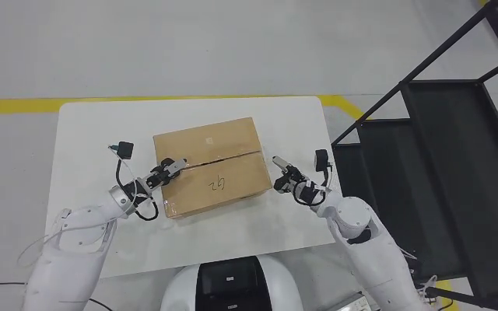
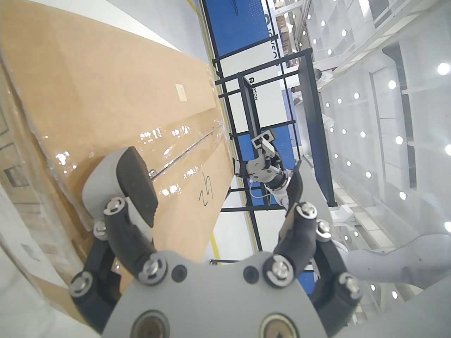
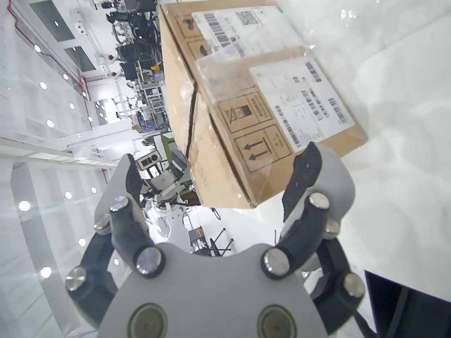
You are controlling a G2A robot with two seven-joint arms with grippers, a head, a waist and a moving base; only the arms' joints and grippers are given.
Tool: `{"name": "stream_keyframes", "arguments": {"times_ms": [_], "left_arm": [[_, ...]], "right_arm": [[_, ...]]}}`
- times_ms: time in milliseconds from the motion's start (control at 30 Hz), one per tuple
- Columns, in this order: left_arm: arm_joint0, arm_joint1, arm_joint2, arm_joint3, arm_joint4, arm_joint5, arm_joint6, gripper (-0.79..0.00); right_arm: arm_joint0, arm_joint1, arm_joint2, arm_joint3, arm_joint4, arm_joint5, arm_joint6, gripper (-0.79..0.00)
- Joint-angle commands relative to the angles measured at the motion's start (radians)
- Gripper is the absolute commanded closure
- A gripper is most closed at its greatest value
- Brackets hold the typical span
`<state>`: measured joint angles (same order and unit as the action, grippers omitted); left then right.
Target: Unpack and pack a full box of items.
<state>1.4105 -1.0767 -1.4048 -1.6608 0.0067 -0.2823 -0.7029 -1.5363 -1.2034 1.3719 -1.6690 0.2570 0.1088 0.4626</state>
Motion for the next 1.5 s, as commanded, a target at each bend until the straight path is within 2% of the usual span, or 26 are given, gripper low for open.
{"name": "stream_keyframes", "arguments": {"times_ms": [0, 100, 533, 667, 900, 1300, 1467], "left_arm": [[0.000, 0.000, 0.000, 0.000, 0.000, 0.000, 0.000, -0.785], [0.000, 0.000, 0.000, 0.000, 0.000, 0.000, 0.000, -0.785], [0.000, 0.000, 0.000, 0.000, 0.000, 0.000, 0.000, -0.785], [0.000, 0.000, 0.000, 0.000, 0.000, 0.000, 0.000, -0.785], [0.000, 0.000, 0.000, 0.000, 0.000, 0.000, 0.000, -0.785], [0.000, 0.000, 0.000, 0.000, 0.000, 0.000, 0.000, -0.785], [0.000, 0.000, 0.000, 0.000, 0.000, 0.000, 0.000, -0.785]], "right_arm": [[0.024, -0.005, -0.005, 0.057, 0.054, -0.036, -0.010, -0.785], [0.043, -0.008, -0.007, 0.097, 0.080, -0.059, -0.003, -0.785], [0.030, -0.006, -0.011, 0.064, 0.094, -0.037, 0.024, -0.785], [0.054, -0.014, -0.031, 0.142, 0.146, -0.007, -0.005, -0.785], [0.140, -0.038, -0.076, 0.319, 0.244, -0.022, -0.076, -0.785], [0.299, -0.087, -0.143, 0.563, 0.371, -0.166, -0.196, -0.785], [0.333, -0.104, -0.153, 0.612, 0.432, -0.246, -0.174, -0.785]]}}
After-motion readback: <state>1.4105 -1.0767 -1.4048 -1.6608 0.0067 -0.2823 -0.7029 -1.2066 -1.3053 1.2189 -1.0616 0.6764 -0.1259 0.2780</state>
